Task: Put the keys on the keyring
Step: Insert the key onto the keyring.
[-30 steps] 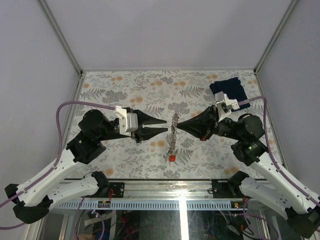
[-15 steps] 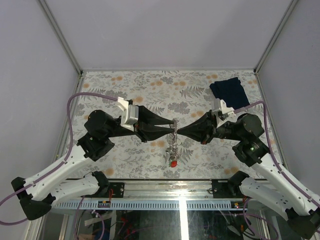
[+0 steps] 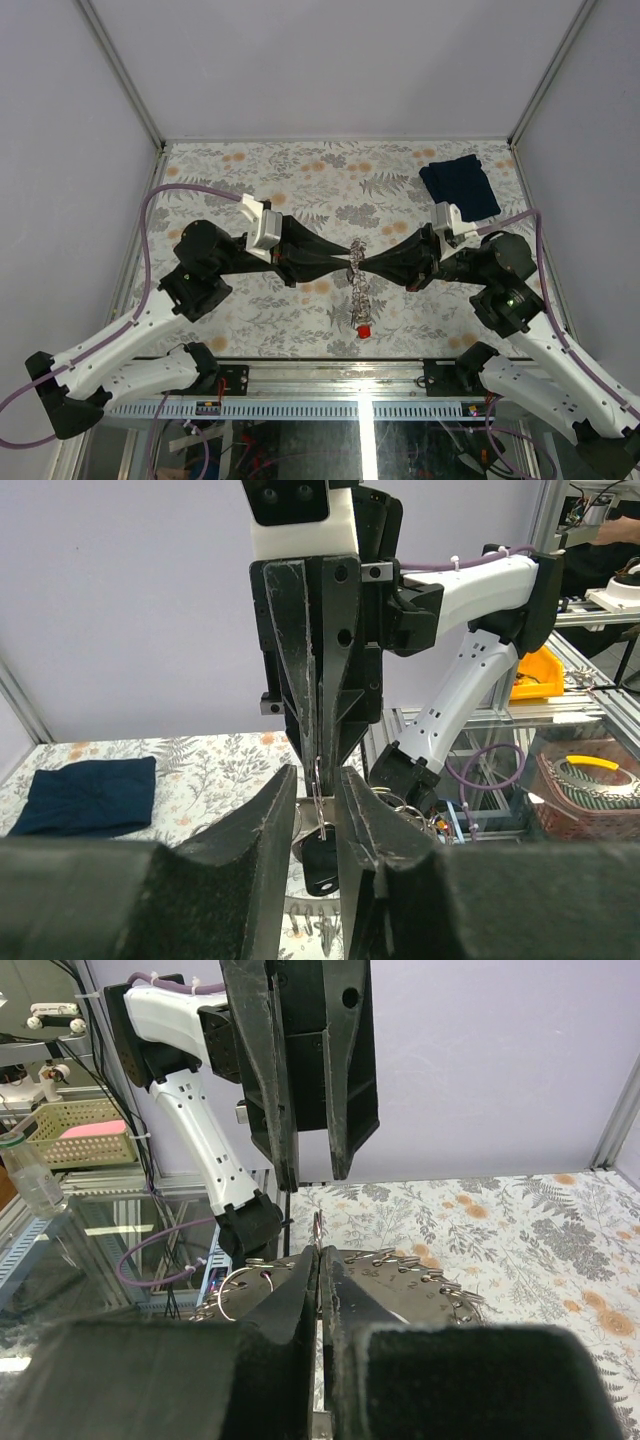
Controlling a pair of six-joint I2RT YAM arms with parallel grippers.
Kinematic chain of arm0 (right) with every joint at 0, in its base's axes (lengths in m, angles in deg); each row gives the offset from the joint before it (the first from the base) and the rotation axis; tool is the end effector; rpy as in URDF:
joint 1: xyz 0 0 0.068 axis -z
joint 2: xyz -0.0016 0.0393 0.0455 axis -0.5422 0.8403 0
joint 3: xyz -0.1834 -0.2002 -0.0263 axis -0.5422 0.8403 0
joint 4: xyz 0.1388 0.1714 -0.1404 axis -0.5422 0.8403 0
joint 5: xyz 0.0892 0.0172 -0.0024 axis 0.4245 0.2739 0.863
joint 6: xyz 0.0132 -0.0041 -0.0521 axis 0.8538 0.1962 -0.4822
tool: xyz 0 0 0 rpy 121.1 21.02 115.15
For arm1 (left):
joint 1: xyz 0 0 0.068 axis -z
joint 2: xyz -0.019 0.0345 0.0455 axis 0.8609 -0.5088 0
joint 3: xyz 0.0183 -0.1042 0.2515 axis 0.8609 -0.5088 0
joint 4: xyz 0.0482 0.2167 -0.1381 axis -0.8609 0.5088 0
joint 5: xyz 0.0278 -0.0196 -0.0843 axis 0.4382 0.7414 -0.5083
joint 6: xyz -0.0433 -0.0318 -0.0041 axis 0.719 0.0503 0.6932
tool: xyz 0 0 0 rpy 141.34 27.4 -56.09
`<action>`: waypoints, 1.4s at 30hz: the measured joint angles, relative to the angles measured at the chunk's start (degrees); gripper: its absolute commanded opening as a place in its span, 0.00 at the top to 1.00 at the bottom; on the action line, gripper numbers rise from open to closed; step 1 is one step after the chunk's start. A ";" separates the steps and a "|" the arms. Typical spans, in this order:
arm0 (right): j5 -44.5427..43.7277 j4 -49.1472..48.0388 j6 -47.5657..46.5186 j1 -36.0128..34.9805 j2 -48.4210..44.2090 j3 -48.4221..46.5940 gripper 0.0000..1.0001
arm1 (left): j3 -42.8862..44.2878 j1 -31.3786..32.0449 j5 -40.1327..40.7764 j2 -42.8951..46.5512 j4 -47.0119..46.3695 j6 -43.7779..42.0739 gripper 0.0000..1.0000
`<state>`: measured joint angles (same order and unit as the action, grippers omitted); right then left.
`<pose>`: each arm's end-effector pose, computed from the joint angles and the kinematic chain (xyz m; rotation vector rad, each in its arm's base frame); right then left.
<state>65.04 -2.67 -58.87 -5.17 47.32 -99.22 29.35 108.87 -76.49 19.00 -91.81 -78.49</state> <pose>0.1033 0.1141 0.4072 -0.9929 0.9952 1.2823 0.1132 -0.1676 0.4251 1.0732 0.9308 -1.2403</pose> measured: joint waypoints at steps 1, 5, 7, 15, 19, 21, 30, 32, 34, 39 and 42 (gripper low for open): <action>-0.02 0.00 0.00 0.00 -0.04 0.00 1.00 | -0.02 0.00 -0.02 -0.11 -0.02 0.02 0.76; -0.04 0.00 0.00 0.00 -0.24 0.00 1.00 | -0.17 0.00 -0.70 -0.81 -0.04 0.39 0.76; -0.07 -0.02 0.02 0.00 -0.37 0.00 1.00 | -0.17 0.00 -1.07 -1.22 -0.04 0.61 0.76; -0.13 -0.07 0.04 0.00 -0.74 0.00 1.00 | -0.20 0.07 -2.38 -2.16 -0.07 0.96 0.77; -0.17 -0.11 0.07 0.00 -0.74 0.00 1.00 | -0.20 0.33 -2.56 -2.45 -0.04 0.94 0.78; -0.17 -0.11 0.11 0.00 -0.74 0.00 1.00 | -0.20 0.44 -2.58 -2.71 -0.02 0.94 0.78; -0.15 -0.15 0.26 0.00 -0.74 0.00 1.00 | -0.20 0.81 -2.58 -3.50 0.20 0.52 0.89; -0.15 -0.13 0.26 0.00 -0.74 0.00 1.00 | -0.20 0.81 -2.58 -3.50 0.22 0.35 0.93; -0.17 -0.11 0.24 0.00 -0.74 0.00 1.00 | -0.20 0.81 -2.58 -3.50 0.33 0.13 1.00; -0.26 0.26 0.02 0.02 -0.96 0.00 1.00 | -0.15 1.03 -2.49 -3.50 0.90 -0.74 1.00; -0.37 1.40 -0.72 0.02 -1.16 0.00 0.90 | 0.92 1.18 -1.92 -3.50 4.02 -2.21 1.00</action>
<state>64.67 -1.27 -59.59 -5.14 46.16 -99.22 30.27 110.05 -78.41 15.51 -87.79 -80.70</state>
